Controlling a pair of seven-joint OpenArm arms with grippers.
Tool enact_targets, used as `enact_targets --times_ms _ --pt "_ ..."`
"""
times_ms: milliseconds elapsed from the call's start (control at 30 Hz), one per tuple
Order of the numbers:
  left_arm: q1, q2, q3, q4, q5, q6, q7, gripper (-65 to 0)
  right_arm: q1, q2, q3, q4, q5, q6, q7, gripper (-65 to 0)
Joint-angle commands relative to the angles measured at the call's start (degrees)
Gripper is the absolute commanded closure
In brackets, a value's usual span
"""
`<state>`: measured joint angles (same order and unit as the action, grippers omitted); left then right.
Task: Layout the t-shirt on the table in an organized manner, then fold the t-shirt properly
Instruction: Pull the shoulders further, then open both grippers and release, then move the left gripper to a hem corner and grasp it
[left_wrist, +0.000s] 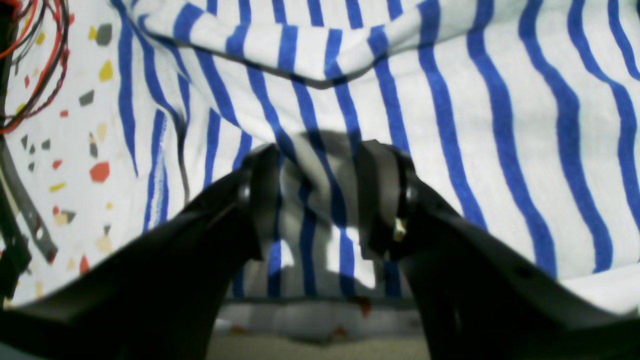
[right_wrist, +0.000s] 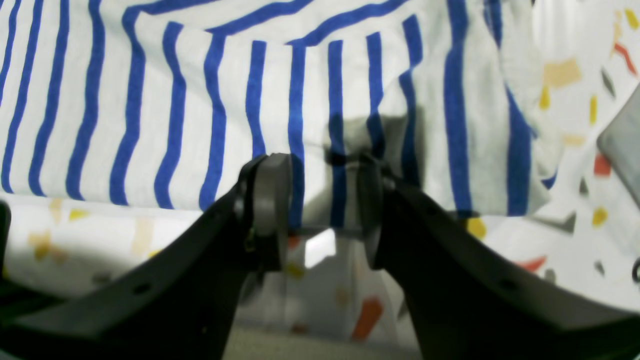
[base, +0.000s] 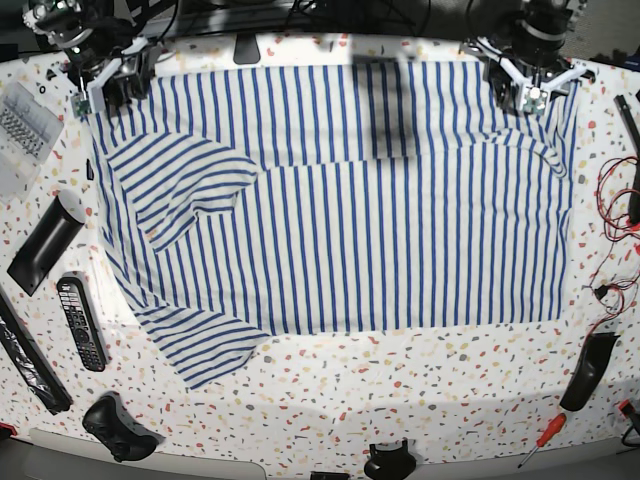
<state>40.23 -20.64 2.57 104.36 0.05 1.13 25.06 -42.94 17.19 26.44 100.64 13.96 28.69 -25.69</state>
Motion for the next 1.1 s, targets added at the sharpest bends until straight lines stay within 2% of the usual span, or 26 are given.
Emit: enact_targets --times_ms 0,133,267,467,900,1067 --pt "1.36 -0.31 0.04 0.81 0.15 -0.22 2.4 -23.9 -1.14 0.72 0.57 1.31 0.2 0.04 -0.76 -22.3" --pt "1.97 -0.31 0.04 2.86 0.61 -0.22 1.86 -23.9 -3.32 0.42 0.61 3.15 0.17 0.02 -1.51 -22.3" --pt "1.68 -0.31 0.04 4.63 3.74 0.07 1.33 -23.9 -3.48 0.42 0.61 3.63 0.0 0.0 -1.95 -22.3" --pt "1.7 -0.33 0.04 5.14 4.94 2.99 2.38 -23.9 -4.24 0.42 0.61 4.09 0.0 0.0 -3.04 -22.3" --pt "1.68 -0.33 0.04 6.51 6.47 3.65 3.63 -23.9 -4.37 0.44 2.38 8.28 0.02 -0.33 -2.58 -22.3" --pt "1.49 -0.33 0.04 10.82 11.13 3.63 3.63 -23.9 -2.64 0.44 2.8 11.76 0.2 -1.33 -2.51 -22.3"
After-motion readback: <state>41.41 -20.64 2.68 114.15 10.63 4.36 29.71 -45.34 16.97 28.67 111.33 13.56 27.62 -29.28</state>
